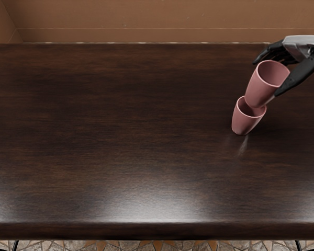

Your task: Pick up cup and place in cup with right hand

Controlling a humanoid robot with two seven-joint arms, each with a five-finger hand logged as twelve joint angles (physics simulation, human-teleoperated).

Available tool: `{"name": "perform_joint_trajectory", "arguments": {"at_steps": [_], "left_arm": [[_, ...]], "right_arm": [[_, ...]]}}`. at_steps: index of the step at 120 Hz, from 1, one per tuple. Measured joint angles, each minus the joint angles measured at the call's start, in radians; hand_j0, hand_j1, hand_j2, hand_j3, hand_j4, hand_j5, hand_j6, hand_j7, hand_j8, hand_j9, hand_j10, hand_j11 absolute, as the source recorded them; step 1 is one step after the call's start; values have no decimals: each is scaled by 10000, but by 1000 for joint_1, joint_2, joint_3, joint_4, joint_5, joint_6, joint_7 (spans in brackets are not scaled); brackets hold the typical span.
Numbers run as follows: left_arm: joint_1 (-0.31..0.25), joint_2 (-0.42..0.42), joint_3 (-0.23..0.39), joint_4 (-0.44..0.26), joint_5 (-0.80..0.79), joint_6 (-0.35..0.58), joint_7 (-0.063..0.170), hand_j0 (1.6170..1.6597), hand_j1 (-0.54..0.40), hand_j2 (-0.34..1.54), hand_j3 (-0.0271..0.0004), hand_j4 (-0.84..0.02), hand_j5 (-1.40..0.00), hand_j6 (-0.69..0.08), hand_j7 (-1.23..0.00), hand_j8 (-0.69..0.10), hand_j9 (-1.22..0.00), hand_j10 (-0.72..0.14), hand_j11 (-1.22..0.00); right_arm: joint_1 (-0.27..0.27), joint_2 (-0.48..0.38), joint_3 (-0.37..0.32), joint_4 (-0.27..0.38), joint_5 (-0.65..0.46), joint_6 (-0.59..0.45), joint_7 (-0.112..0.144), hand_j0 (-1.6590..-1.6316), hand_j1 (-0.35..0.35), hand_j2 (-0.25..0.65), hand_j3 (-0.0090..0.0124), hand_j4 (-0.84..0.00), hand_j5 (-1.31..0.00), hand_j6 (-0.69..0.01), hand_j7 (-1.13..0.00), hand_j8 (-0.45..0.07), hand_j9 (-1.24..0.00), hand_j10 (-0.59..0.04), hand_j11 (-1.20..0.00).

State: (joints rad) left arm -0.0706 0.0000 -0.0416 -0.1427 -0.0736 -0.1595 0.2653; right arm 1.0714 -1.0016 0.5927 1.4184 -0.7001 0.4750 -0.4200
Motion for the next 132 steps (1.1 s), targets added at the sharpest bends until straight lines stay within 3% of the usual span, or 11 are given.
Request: {"name": "perform_joint_trajectory", "arguments": {"at_steps": [34,73,132], "left_arm": [[0,0,0,0,0,0,0,16581,3491,0,-1,-3,0,-3,0,-3,0,-2,0],[0,0,0,0,0,0,0,16581,3491,0,-1,-3,0,-3,0,-3,0,-2,0],[0,0,0,0,0,0,0,16581,3491,0,-1,-3,0,-3,0,-3,0,-2,0]], "right_arm": [[-35,25,-2,-43,-30,-2,47,-16563,803,329,-1,-4362,-5919,-3492,-5793,-2802,-5782,-3595,-5846],[-58,49,-2,-75,-47,-8,77,-16562,768,260,-1,-4338,-5903,-3533,-5767,-2822,-5786,-3609,-5846],[-63,70,-21,-93,-53,0,87,-16565,746,211,1,-4218,-5657,-3614,-5564,-2926,-5581,-3640,-5612]]}}
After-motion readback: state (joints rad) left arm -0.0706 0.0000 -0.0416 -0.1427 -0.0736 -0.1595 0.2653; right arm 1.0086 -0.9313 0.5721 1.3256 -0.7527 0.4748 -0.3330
